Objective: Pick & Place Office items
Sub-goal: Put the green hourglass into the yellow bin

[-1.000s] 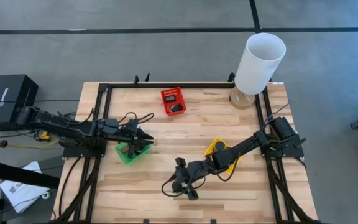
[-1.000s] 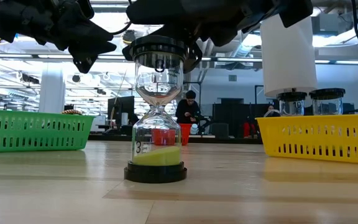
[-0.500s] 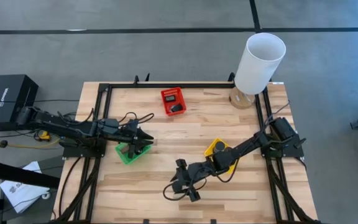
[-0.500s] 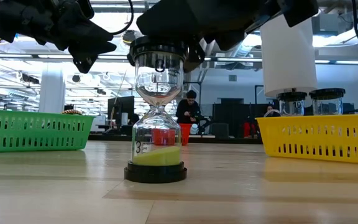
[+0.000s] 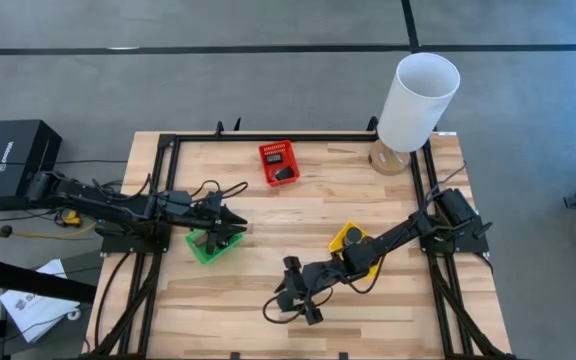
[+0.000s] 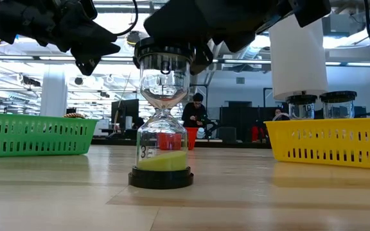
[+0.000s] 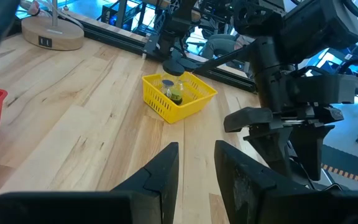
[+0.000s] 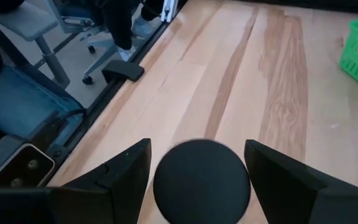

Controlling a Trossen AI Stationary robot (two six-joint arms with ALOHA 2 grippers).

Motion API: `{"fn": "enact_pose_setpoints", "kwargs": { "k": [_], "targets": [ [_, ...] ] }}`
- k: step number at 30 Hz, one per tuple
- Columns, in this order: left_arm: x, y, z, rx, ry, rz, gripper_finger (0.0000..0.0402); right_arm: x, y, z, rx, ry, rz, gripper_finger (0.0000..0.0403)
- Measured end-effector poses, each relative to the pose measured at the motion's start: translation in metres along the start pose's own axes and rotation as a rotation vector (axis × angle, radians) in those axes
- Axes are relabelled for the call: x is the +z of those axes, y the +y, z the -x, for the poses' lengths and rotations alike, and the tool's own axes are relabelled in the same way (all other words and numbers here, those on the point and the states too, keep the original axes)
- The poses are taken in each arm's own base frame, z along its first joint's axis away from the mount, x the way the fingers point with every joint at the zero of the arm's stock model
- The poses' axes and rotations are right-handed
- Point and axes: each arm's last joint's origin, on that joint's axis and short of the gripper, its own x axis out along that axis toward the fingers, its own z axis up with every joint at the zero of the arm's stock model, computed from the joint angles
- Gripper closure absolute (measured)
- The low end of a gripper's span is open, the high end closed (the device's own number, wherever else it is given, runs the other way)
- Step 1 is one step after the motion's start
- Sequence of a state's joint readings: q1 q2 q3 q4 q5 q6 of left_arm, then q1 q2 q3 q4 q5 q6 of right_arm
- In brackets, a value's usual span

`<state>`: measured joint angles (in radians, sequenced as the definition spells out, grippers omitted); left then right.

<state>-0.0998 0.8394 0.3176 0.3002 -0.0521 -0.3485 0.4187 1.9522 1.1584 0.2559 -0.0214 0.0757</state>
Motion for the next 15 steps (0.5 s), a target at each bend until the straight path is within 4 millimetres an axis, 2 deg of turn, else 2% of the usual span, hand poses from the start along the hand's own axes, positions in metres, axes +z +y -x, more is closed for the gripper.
{"fn": "enact_pose_setpoints", "kwargs": {
  "k": [15],
  "targets": [
    [0.0000, 0.0000, 0.0000, 0.000, 0.000, 0.000, 0.0302, -0.0026, -0.0002, 0.0000, -0.002, 0.026, 0.005, 0.0154]
  ]
}}
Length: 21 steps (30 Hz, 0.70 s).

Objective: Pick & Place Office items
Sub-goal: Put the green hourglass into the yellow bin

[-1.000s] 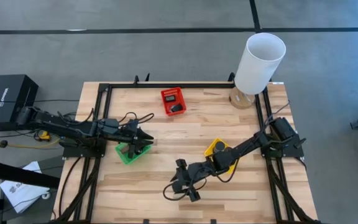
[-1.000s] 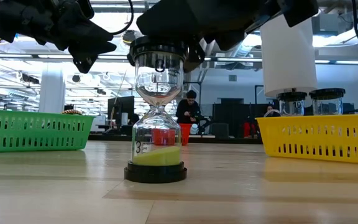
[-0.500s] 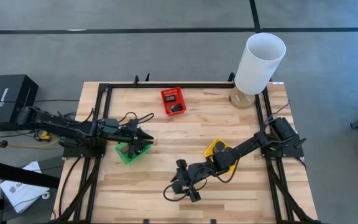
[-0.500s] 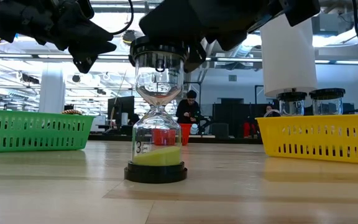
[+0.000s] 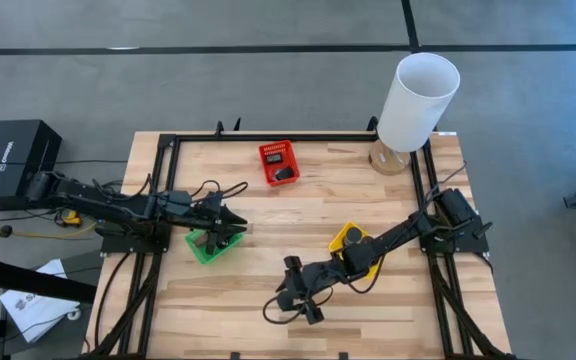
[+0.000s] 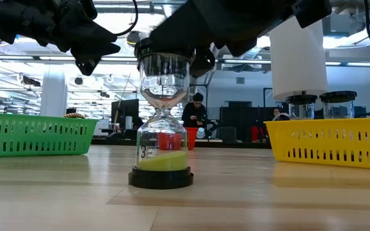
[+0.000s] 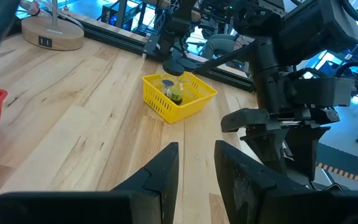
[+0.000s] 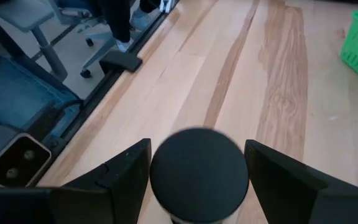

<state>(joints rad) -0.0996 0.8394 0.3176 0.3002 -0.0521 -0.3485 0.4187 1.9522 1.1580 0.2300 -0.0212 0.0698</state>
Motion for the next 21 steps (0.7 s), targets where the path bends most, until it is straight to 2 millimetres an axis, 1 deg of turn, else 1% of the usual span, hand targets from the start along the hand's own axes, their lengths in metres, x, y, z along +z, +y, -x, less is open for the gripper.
{"fn": "enact_pose_setpoints", "kwargs": {
  "k": [5, 9, 15, 18, 21],
  "targets": [
    [0.000, 0.000, 0.000, 0.000, 0.000, 0.000, 0.0302, -0.002, -0.002, 0.000, -0.027, 0.019, 0.003, 0.0154],
    [0.000, 0.000, 0.000, 0.000, 0.000, 0.000, 0.0302, -0.002, -0.002, 0.000, -0.028, 0.015, 0.048, 0.0154],
    [0.000, 0.000, 0.000, 0.000, 0.000, 0.000, 0.0302, -0.001, -0.005, 0.000, -0.034, 0.011, 0.046, 0.0155],
    [0.000, 0.000, 0.000, 0.000, 0.000, 0.000, 0.0302, -0.001, -0.007, 0.000, -0.040, 0.011, 0.043, 0.0165],
    [0.000, 0.000, 0.000, 0.000, 0.000, 0.000, 0.0302, -0.001, -0.010, 0.000, -0.045, 0.011, 0.039, 0.0184]
  ]
}}
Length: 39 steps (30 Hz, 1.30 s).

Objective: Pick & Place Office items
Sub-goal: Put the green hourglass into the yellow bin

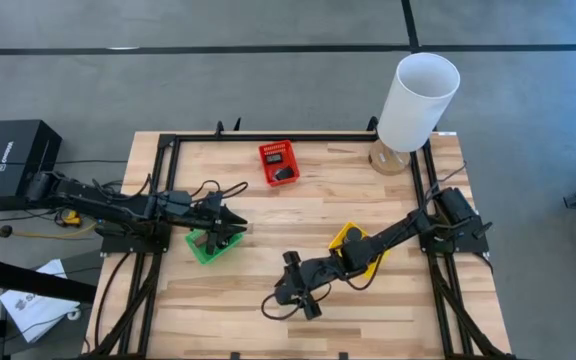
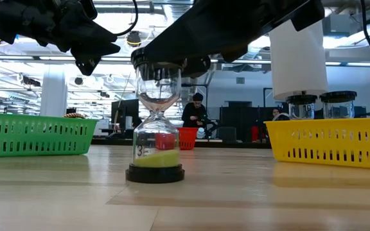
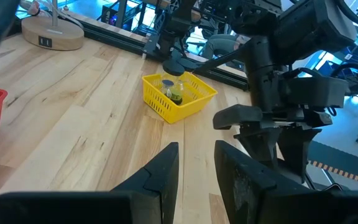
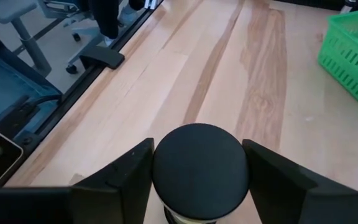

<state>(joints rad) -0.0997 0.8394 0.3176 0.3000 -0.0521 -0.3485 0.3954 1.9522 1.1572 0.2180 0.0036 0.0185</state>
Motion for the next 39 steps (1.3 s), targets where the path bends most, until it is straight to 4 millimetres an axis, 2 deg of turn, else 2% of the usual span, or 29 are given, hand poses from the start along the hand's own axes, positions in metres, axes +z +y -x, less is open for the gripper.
{"fn": "enact_pose_setpoints", "kwargs": {
  "k": [4, 11, 16, 19, 25, 34, 39],
  "targets": [
    [0.000, 0.000, 0.000, 0.000, 0.000, 0.000, 0.0302, 0.000, -0.003, 0.000, -0.004, -0.002, -0.005, 0.0198],
    [0.000, 0.000, 0.000, 0.000, 0.000, 0.000, 0.0302, 0.003, -0.011, 0.000, -0.022, -0.027, -0.056, 0.0177],
    [0.000, 0.000, 0.000, 0.000, -0.001, 0.000, 0.0302, 0.003, -0.015, 0.000, -0.051, -0.027, -0.063, 0.0199],
    [0.000, 0.000, 0.000, 0.000, 0.000, 0.000, 0.0302, 0.003, -0.015, 0.000, -0.051, -0.028, -0.085, 0.0199],
    [0.000, 0.000, 0.000, 0.000, 0.000, 0.000, 0.0302, 0.003, -0.015, 0.000, -0.050, -0.029, -0.142, 0.0179],
    [0.000, 0.000, 0.000, 0.000, 0.000, 0.000, 0.0302, 0.003, -0.016, 0.000, -0.053, -0.030, -0.195, 0.0199],
    [0.000, 0.000, 0.000, 0.000, -0.001, 0.000, 0.0302, 0.012, -0.016, 0.007, -0.058, -0.059, -0.179, 0.0179]
  ]
}}
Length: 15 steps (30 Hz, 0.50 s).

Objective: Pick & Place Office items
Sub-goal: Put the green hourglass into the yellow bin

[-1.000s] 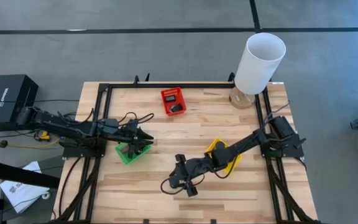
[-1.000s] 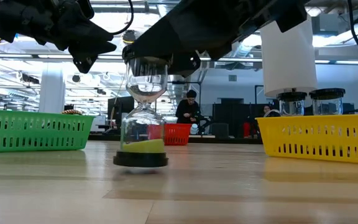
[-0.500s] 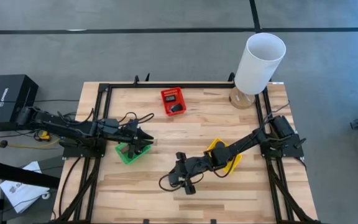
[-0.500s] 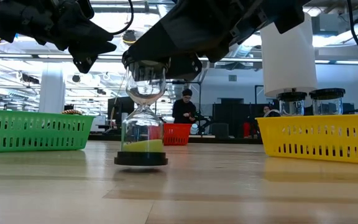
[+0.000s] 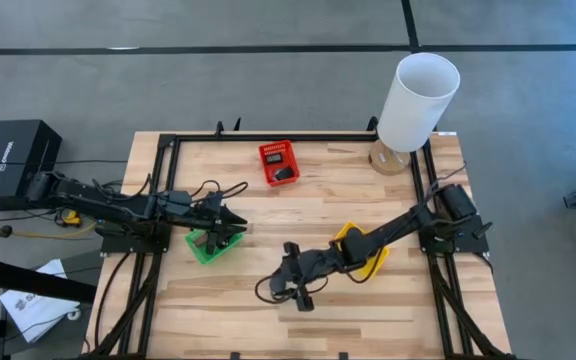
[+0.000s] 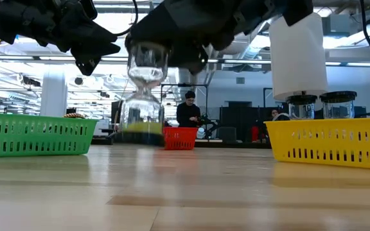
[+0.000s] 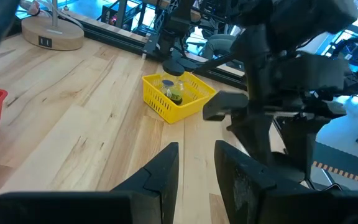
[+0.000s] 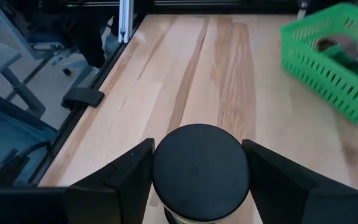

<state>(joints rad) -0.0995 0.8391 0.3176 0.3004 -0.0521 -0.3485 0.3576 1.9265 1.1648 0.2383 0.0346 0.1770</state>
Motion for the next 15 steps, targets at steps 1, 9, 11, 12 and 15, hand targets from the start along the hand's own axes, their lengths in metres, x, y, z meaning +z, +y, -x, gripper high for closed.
{"fn": "enact_pose_setpoints", "kwargs": {
  "k": [1, 9, 11, 12, 15],
  "targets": [
    [0.000, 0.000, 0.000, 0.000, 0.000, 0.000, 0.0302, 0.002, 0.000, 0.002, 0.000, -0.004, 0.016, 0.0179],
    [0.000, 0.000, 0.000, 0.000, 0.000, 0.000, 0.0302, 0.027, 0.002, 0.029, -0.062, 0.056, 0.055, 0.0200],
    [0.000, 0.000, 0.000, 0.000, -0.001, 0.000, 0.0302, 0.032, 0.002, 0.039, -0.093, 0.084, 0.060, 0.0197],
    [0.000, 0.000, 0.000, 0.000, -0.001, 0.000, 0.0302, 0.034, 0.002, 0.044, -0.113, 0.095, 0.063, 0.0192],
    [0.000, 0.000, 0.000, 0.000, -0.001, 0.000, 0.0302, 0.039, 0.006, 0.060, -0.163, 0.111, 0.076, 0.0185]
  ]
}}
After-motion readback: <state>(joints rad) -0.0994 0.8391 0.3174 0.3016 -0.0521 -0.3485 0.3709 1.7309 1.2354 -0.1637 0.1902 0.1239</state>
